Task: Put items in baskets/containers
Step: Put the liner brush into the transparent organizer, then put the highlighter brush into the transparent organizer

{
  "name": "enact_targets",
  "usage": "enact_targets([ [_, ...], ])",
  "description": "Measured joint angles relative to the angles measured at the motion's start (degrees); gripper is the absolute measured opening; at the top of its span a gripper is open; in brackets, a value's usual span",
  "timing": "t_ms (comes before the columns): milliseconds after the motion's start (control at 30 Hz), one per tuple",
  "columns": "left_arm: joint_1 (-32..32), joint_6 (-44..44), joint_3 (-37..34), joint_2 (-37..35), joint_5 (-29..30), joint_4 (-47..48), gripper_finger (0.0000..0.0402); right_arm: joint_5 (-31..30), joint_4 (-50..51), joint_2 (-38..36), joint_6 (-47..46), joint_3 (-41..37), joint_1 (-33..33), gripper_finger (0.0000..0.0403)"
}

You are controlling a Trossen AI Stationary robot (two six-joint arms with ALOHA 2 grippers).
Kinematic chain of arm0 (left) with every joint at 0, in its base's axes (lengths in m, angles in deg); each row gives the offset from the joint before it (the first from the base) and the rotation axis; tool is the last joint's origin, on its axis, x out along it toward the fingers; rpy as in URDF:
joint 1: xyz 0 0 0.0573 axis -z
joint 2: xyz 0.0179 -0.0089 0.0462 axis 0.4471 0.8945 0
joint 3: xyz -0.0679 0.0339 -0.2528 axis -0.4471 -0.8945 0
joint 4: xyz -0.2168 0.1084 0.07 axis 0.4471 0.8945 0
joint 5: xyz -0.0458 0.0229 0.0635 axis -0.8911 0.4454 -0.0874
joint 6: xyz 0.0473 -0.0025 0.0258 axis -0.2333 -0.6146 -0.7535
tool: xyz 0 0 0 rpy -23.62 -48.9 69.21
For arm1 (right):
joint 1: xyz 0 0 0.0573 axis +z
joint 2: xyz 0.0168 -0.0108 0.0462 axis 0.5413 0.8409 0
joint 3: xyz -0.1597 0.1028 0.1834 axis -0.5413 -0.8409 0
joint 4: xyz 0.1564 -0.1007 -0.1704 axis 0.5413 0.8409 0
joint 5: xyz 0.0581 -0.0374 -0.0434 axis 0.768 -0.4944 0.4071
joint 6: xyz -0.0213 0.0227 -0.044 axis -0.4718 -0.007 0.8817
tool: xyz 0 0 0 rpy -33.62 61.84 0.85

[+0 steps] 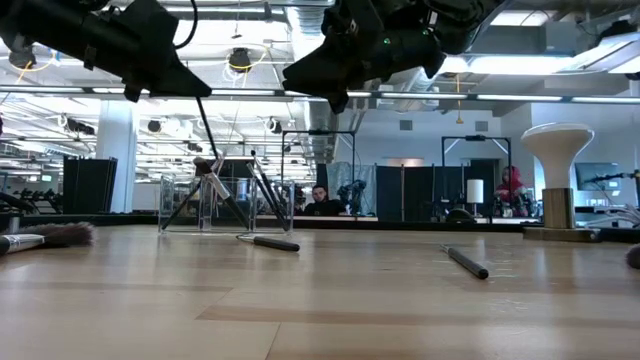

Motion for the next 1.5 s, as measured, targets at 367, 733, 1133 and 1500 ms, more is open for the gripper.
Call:
enact_targets([
  [367, -2.6, 8.0, 0.0, 0.0, -1.6, 11.2, 0.0019, 0.0, 0.0, 0.0, 0.0, 0.0, 0.0, 0.0103],
  [733, -7.0, 9.5, 0.0, 5.1, -10.2, 11.8, 0.0032, 0.0, 0.0, 0.0, 0.0, 0.0, 0.0, 0.0103],
  [1133, -8.6, 10.3, 1.7, 11.3, -14.2, 11.0, 0.0124, 0.1, 0.0, 0.0, 0.0, 0.0, 0.0, 0.0103],
  [1500, 1.2, 14.5, 5.0, 11.3, -24.6, 11.3, 0.0132, 0.1, 0.0, 0.0, 0.0, 0.0, 0.0, 0.0103],
])
